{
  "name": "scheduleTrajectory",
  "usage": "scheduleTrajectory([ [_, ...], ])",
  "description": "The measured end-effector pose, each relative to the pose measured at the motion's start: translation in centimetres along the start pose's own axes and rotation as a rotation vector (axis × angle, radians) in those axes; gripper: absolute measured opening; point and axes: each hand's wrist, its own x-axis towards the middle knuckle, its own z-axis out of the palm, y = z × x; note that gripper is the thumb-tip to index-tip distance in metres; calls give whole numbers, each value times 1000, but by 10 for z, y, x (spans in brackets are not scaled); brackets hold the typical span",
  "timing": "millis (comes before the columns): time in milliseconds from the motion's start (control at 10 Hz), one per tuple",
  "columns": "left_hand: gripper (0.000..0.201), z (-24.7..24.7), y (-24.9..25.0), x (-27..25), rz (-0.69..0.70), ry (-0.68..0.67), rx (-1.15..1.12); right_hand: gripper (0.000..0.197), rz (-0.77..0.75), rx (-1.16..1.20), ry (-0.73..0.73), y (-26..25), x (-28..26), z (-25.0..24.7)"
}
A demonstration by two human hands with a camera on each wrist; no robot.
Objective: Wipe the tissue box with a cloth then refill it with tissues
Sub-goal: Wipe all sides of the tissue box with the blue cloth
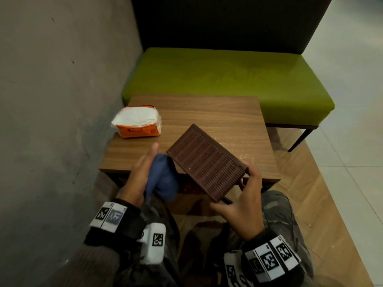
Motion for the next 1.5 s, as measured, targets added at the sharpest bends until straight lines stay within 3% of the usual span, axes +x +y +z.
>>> scheduleTrajectory([
  [100, 58, 10, -2, -14, -277, -306, -228, 109, 4, 29, 73, 2, 6, 0],
  [200, 73, 27, -3, -21, -353, -520, -340, 106, 5, 88, 64, -5, 4, 6],
  [300, 84, 35, -5, -21, -322, -549, -409, 105, 44, 146, 73, -9, 2, 7],
  [400, 86, 36, -14, -12, -199, -489, -317, 104, 82, 160, 18, -4, 4, 2],
  [500, 99, 38, -20, -8, 18, -290, -182, 116, 127, 91, -81, -2, 0, -1],
  [600, 118, 38, -24, -8, 260, -125, 109, 125, 134, 107, -149, -22, -1, -6],
  [700, 124, 44, -28, -16, 415, -102, 263, 132, 142, 55, -189, -50, 14, -6],
  [800, 126, 52, -33, -23, 496, -76, 382, 136, 215, 39, -94, -57, 31, 2],
  [900, 125, 48, -33, -18, 486, -141, 373, 114, 255, 97, 25, -48, 32, 3],
  [1000, 121, 33, -25, -10, 354, -246, 445, 103, 279, 72, 50, -33, 30, -5],
  [1100, 65, 16, -4, -8, 170, -142, 72, 103, 242, 4, 56, -20, 27, -11],
  [1200, 30, 7, 24, -13, 109, -89, -236, 105, 209, -27, 29, -11, 22, -7],
  [1300, 31, 27, 53, -39, 220, -168, -303, 110, 204, -26, 7, -9, 17, 3],
  [1400, 38, 48, 45, -39, 308, -159, -159, 109, 180, 7, -8, -15, 16, 11],
  [1500, 51, 67, 23, -38, 694, 111, 300, 107, 167, 71, -23, -21, 14, 16],
])
